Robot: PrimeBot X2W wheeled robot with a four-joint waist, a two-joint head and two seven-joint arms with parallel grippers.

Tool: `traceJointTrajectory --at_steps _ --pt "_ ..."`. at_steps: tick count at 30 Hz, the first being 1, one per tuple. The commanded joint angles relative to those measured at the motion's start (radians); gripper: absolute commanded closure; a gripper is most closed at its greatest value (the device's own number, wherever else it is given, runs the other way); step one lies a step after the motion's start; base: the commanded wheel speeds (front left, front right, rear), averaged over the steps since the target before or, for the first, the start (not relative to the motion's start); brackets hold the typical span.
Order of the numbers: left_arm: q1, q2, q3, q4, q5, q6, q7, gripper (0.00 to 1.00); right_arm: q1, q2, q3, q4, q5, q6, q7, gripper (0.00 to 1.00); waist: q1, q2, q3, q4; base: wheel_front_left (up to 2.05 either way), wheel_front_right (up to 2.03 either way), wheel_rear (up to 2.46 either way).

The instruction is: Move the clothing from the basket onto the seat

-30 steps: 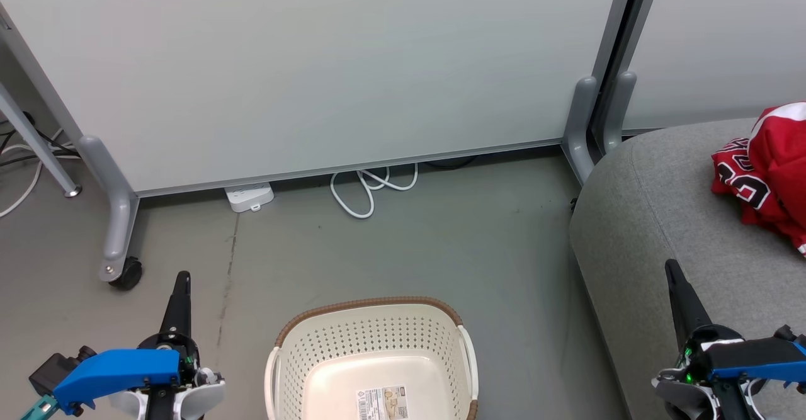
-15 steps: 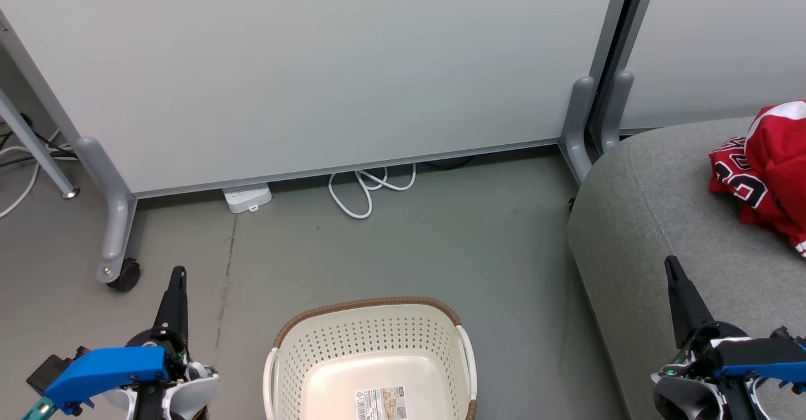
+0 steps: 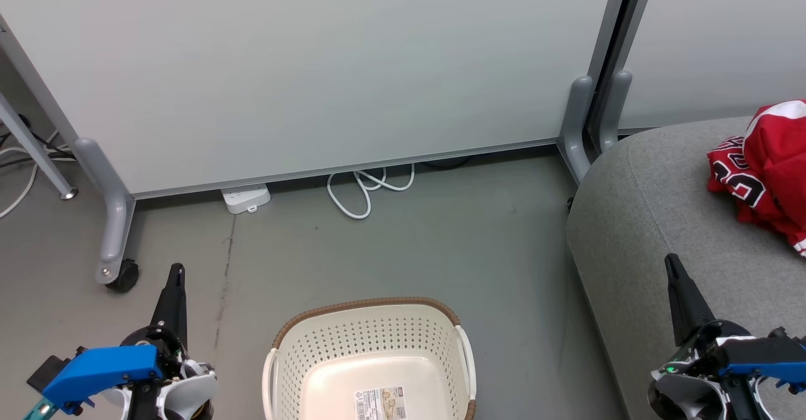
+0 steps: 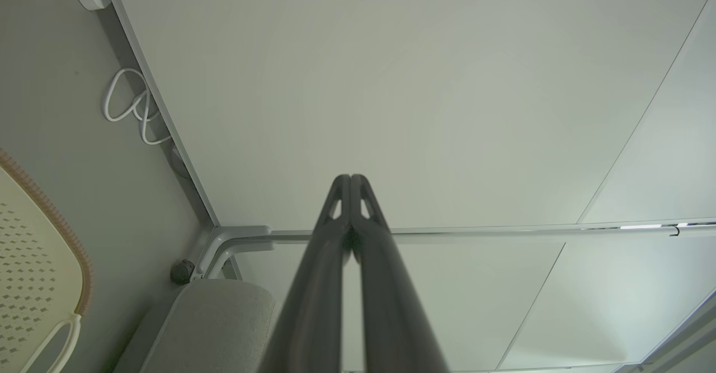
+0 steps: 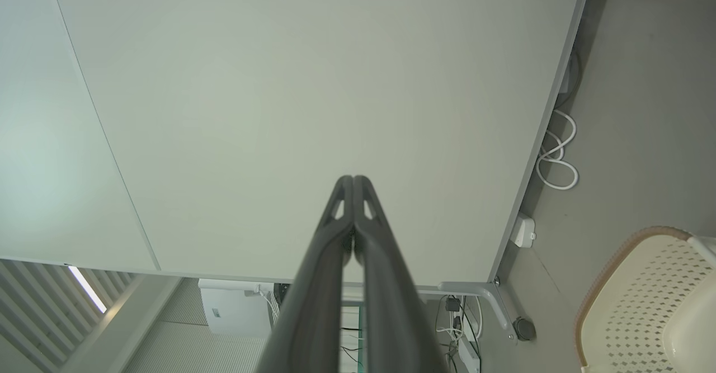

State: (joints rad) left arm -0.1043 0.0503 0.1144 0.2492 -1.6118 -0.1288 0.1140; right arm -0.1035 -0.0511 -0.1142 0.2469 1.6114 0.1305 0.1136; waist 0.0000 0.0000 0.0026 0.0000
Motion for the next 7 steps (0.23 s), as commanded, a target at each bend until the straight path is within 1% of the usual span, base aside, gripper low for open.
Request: traceJointTrajectory --at_steps 1,7 --pt "-0.011 0.000 0.003 -0.005 -0.002 -0.004 0.004 1.00 -0.012 0.002 -0.002 -0.002 0.002 0.000 0.005 1.00 0.0000 0.0000 0.000 0.000 0.00 0.00 0.00" --pt "-0.011 0.000 0.003 -0.005 -0.002 -0.004 0.004 1.00 -0.012 0.002 -0.002 -0.002 0.002 0.000 0.005 1.00 0.0000 0.0000 0.000 0.000 0.00 0.00 0.00"
